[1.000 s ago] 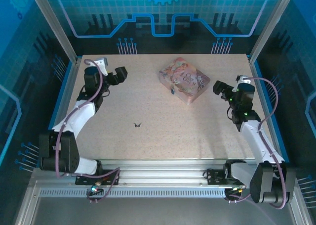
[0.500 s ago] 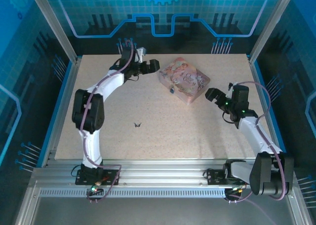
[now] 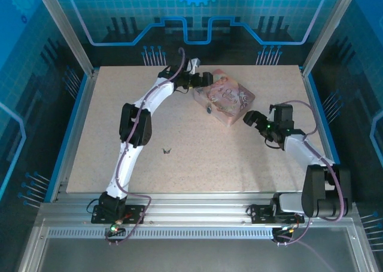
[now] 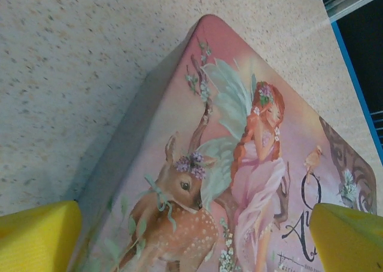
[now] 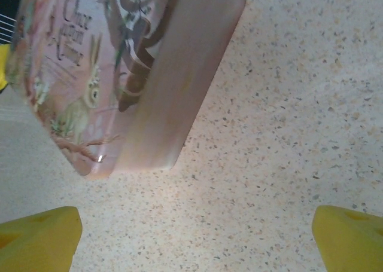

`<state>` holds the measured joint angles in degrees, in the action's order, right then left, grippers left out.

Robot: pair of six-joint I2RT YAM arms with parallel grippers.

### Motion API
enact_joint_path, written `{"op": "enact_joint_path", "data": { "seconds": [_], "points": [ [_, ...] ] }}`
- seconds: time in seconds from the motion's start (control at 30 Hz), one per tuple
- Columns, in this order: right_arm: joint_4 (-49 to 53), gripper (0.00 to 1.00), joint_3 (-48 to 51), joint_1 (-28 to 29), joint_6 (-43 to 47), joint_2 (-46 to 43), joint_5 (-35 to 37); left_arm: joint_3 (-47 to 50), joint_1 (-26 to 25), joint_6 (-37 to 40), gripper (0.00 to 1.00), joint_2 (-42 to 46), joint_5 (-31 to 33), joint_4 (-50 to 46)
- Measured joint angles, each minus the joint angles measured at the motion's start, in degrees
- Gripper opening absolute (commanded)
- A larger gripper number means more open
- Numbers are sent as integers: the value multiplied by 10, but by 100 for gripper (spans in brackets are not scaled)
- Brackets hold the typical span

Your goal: Unlock a padlock with a key

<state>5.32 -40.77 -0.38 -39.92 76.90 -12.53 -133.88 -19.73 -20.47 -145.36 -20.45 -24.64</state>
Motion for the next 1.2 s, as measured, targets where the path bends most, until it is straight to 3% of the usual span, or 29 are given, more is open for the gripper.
{"op": "enact_joint_path", "data": {
  "seconds": [0.17, 0.3, 0.6, 0.9, 1.2],
  "points": [
    [-8, 100, -37, 0, -2, 55, -4, 9, -3, 12, 93, 2, -21, -5],
    [-15, 99, -80, 0, -2, 105, -14, 80, -6, 19, 91, 26, -32, 12],
    [-2, 86, -211, -1, 7, 226, -42, 214, -28, 24, 89, 98, -47, 56],
    [18, 82, -247, 5, 24, 256, -46, 383, -29, 6, 87, 192, -46, 141],
    [34, 82, -281, 62, 48, 282, -42, 594, -23, -17, 87, 335, -16, 206]
  ]
}}
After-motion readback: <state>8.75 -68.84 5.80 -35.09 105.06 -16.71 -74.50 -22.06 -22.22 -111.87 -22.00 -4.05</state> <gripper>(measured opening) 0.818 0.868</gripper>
